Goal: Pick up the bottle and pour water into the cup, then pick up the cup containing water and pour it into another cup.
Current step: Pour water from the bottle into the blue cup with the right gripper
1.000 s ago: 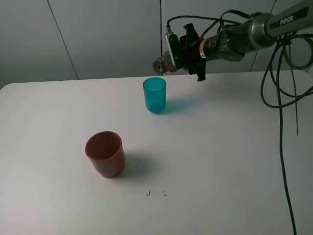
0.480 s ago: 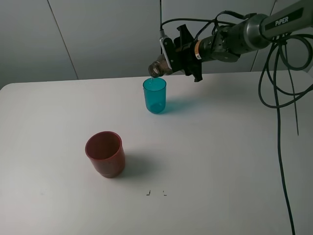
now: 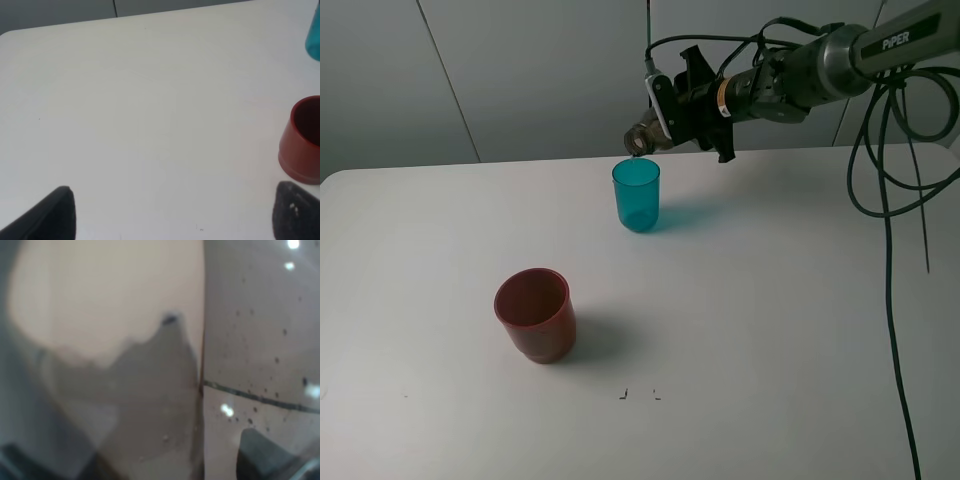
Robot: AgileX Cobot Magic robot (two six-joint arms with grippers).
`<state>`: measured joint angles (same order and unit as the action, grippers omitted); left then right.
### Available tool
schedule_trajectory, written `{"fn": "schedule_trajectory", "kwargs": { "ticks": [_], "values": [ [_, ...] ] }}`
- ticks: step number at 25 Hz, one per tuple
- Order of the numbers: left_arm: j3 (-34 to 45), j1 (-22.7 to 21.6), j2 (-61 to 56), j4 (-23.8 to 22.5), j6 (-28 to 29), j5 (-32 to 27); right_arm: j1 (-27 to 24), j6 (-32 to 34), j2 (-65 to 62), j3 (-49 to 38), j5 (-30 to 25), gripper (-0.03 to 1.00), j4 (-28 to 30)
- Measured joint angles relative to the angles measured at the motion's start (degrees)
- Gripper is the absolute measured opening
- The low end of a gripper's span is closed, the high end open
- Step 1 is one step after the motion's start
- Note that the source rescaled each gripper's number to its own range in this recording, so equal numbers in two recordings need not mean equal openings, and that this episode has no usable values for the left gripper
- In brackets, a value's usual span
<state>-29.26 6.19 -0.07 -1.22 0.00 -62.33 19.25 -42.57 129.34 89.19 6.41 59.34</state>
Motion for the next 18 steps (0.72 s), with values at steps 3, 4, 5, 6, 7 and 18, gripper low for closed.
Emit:
{"fn": "schedule_trajectory", "kwargs": {
  "ticks": [3,4,5,6,7,18],
  "values": [
    [0.0,0.0,0.0,0.0,0.0,0.0,0.0,-1.2,0.0,0.0,0.0,0.00,0.0],
    [0.0,0.0,0.0,0.0,0.0,0.0,0.0,-1.4,0.0,0.0,0.0,0.00,0.0],
    [0.0,0.0,0.0,0.0,0.0,0.0,0.0,-1.9,0.0,0.0,0.0,0.00,0.0],
    [0.0,0.0,0.0,0.0,0.0,0.0,0.0,-2.1,0.0,0.0,0.0,0.00,0.0],
    [0.0,0.0,0.0,0.0,0.0,0.0,0.0,-2.5,0.0,0.0,0.0,0.00,0.0],
    [0.0,0.0,0.0,0.0,0.0,0.0,0.0,-4.0,0.0,0.1,0.0,0.00,0.0]
  ]
}}
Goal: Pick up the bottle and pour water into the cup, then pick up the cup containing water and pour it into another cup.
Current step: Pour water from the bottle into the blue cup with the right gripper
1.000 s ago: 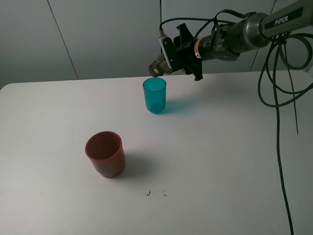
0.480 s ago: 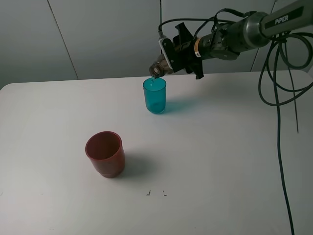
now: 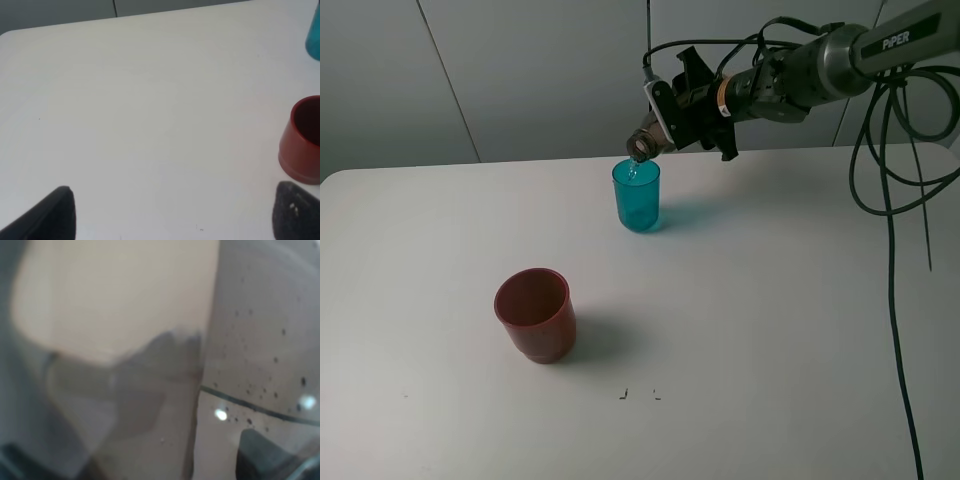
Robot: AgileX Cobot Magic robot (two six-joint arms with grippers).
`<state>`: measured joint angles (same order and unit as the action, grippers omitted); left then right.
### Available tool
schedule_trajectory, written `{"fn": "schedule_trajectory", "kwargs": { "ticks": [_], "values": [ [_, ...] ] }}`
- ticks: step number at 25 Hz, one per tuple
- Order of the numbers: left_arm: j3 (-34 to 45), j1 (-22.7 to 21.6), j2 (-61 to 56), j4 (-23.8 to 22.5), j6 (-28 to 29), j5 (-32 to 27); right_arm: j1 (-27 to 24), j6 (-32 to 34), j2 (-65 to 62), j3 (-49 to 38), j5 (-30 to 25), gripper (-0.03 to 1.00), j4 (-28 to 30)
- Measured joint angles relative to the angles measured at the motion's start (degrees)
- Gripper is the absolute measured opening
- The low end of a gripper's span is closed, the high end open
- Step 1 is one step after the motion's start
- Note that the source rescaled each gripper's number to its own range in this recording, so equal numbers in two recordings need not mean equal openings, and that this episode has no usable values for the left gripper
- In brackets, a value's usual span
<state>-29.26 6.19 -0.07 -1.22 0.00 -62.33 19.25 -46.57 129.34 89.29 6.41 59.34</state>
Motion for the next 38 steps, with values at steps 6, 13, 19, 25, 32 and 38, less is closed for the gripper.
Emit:
{"fn": "schedule_trajectory", "kwargs": {
  "ticks": [6,13,19,25,32,38],
  "values": [
    [0.0,0.0,0.0,0.0,0.0,0.0,0.0,-1.9,0.0,0.0,0.0,0.00,0.0],
    [0.0,0.0,0.0,0.0,0.0,0.0,0.0,-2.6,0.0,1.0,0.0,0.00,0.0],
    [0.0,0.0,0.0,0.0,0.0,0.0,0.0,-3.1,-0.1,1.1,0.0,0.00,0.0],
    [0.0,0.0,0.0,0.0,0.0,0.0,0.0,-4.1,-0.1,1.1,0.0,0.00,0.0],
    [0.0,0.0,0.0,0.0,0.0,0.0,0.0,-5.2,-0.1,1.1,0.0,0.00,0.0],
    [0.0,0.0,0.0,0.0,0.0,0.0,0.0,-5.8,-0.1,1.1,0.0,0.00,0.0]
  ]
}}
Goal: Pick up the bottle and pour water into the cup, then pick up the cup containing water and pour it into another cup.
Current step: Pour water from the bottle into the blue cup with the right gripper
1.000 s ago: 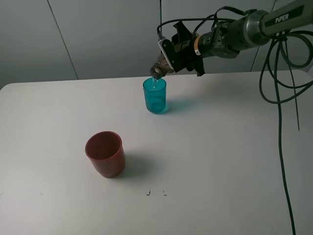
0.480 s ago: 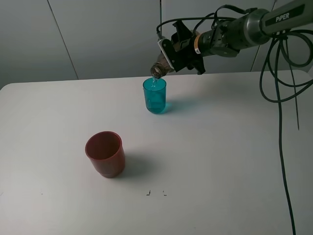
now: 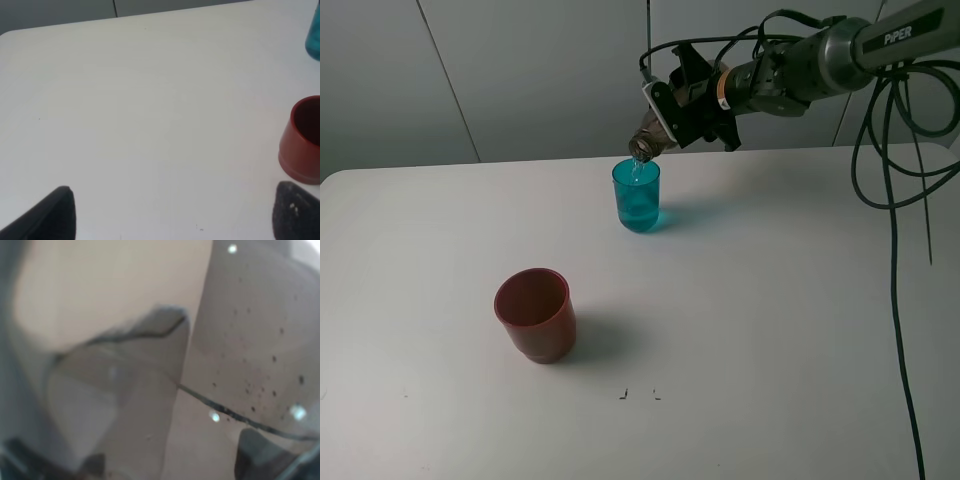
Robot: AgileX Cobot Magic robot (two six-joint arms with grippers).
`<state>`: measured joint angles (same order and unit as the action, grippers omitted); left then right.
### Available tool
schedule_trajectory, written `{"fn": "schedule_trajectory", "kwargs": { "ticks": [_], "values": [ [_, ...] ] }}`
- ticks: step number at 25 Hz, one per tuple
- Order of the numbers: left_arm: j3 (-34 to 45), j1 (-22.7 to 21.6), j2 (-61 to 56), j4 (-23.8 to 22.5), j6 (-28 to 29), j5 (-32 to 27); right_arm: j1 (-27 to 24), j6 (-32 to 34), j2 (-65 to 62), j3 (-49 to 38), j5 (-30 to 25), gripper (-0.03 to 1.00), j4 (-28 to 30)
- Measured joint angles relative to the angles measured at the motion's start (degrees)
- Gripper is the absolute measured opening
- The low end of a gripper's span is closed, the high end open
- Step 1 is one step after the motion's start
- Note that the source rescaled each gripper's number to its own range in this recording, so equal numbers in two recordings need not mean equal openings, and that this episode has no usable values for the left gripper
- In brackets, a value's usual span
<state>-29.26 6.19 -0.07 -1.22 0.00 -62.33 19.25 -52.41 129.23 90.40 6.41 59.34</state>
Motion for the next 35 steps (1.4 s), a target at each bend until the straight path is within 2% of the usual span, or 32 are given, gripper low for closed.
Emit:
{"fn": "schedule_trajectory", "kwargs": {
  "ticks": [22,32,35],
  "values": [
    [0.0,0.0,0.0,0.0,0.0,0.0,0.0,-2.4,-0.3,0.0,0.1,0.00,0.0],
    [0.0,0.0,0.0,0.0,-0.4,0.0,0.0,-2.4,-0.3,0.0,0.1,0.00,0.0],
    [0.0,0.0,0.0,0.0,-0.4,0.0,0.0,0.0,-0.3,0.0,0.2,0.00,0.0]
  ]
}}
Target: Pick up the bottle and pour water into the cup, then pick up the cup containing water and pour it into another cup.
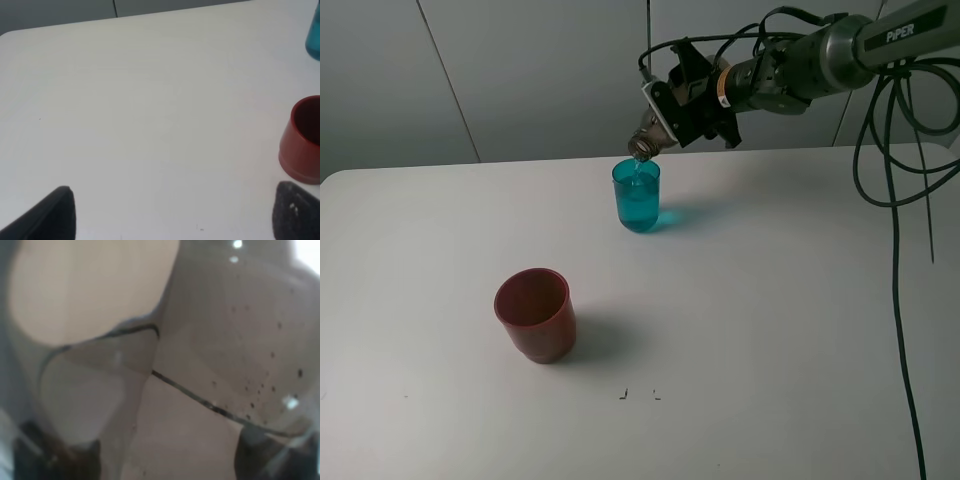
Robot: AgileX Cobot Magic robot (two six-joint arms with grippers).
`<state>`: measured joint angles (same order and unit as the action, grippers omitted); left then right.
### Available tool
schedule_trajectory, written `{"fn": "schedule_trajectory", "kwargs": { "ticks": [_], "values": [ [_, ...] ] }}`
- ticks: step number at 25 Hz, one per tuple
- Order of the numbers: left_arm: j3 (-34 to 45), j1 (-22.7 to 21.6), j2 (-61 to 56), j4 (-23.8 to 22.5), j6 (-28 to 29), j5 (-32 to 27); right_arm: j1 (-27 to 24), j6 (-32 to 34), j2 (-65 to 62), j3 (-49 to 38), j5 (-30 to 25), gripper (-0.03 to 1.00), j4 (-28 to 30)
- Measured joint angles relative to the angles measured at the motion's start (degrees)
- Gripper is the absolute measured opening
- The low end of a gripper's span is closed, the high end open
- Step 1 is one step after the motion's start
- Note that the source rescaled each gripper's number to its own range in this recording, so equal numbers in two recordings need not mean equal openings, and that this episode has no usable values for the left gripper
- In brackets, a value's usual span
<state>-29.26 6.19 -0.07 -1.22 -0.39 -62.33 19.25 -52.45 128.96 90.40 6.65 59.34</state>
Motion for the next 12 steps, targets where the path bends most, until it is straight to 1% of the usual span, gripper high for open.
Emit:
{"fn": "schedule_trajectory", "kwargs": {
  "ticks": [9,12],
  "values": [
    [0.0,0.0,0.0,0.0,0.0,0.0,0.0,15.5,0.0,0.0,0.0,0.00,0.0],
    [0.0,0.0,0.0,0.0,0.0,0.0,0.0,18.8,0.0,0.1,0.0,0.00,0.0]
  ]
}}
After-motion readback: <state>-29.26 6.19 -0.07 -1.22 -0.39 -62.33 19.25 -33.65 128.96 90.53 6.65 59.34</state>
